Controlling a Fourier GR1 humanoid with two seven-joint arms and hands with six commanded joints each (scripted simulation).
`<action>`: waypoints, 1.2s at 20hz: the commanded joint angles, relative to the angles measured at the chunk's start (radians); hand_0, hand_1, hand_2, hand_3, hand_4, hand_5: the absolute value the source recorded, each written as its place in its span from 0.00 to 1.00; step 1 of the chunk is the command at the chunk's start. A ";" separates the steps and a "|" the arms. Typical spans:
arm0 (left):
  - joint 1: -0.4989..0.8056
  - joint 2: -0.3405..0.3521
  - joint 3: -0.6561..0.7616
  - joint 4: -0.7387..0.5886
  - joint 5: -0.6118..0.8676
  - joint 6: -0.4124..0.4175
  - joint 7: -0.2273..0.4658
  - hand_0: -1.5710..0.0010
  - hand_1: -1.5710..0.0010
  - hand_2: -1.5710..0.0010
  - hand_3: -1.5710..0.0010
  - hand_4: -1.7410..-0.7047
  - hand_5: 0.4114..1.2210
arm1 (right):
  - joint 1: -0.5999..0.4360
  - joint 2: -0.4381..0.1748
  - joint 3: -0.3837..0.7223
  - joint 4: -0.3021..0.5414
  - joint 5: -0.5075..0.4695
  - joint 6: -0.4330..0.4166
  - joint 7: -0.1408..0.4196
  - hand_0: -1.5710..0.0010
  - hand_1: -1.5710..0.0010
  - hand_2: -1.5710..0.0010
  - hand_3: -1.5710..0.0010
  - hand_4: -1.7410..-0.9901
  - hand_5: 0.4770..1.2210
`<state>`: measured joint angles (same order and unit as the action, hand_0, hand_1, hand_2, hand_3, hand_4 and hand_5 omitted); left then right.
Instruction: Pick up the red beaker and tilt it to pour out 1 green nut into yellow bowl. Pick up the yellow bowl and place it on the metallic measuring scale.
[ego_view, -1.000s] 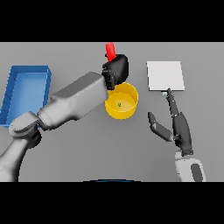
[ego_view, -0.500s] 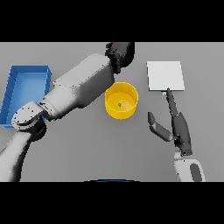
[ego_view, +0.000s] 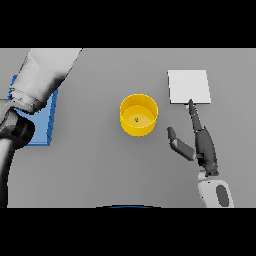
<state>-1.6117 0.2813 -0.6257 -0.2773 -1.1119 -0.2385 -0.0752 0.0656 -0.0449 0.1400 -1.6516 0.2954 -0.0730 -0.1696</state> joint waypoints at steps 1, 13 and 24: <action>-0.007 0.025 0.055 0.022 0.045 0.014 0.020 0.00 0.00 0.00 0.09 0.00 1.00 | -0.005 0.006 0.000 0.003 0.003 -0.006 0.012 1.00 1.00 1.00 1.00 0.99 0.25; 0.316 0.287 0.494 0.039 0.510 0.299 0.263 0.00 0.00 0.00 0.08 0.00 1.00 | -0.008 -0.001 -0.004 0.015 -0.022 0.011 0.009 1.00 1.00 1.00 1.00 0.92 0.23; 0.825 0.251 0.604 -0.514 0.767 0.424 0.501 0.00 0.00 0.00 0.08 0.00 1.00 | -0.002 -0.027 0.000 0.000 0.011 0.004 0.022 1.00 1.00 1.00 1.00 0.96 0.23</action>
<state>-0.7852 0.5318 -0.0220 -0.7911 -0.3447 0.1830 0.4212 0.0637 -0.0717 0.1398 -1.6513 0.3062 -0.0683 -0.1474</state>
